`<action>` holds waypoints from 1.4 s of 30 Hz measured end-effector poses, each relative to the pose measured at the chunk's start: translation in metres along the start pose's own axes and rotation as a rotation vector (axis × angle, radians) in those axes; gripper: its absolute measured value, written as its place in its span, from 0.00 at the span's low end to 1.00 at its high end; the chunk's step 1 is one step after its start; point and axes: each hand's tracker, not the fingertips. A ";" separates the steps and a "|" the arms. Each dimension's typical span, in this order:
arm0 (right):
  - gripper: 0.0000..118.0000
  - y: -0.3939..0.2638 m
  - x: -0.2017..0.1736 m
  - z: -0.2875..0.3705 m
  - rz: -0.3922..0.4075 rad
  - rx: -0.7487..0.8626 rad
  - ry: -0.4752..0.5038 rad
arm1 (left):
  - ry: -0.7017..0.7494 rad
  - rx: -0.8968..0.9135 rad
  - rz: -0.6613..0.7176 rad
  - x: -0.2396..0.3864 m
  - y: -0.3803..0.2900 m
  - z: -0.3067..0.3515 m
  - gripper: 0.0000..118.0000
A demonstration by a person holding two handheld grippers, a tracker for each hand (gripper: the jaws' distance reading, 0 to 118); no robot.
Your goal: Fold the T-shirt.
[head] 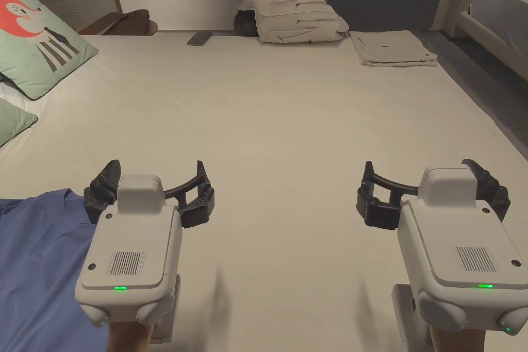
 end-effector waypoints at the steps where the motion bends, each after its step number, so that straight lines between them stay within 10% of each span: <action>1: 0.99 0.000 0.000 0.000 -0.001 0.000 0.001 | 0.001 0.000 -0.002 0.000 0.000 0.000 0.94; 42: 0.99 0.002 0.003 0.001 0.002 0.001 -0.001 | -0.008 -0.003 -0.029 0.002 0.002 0.000 0.94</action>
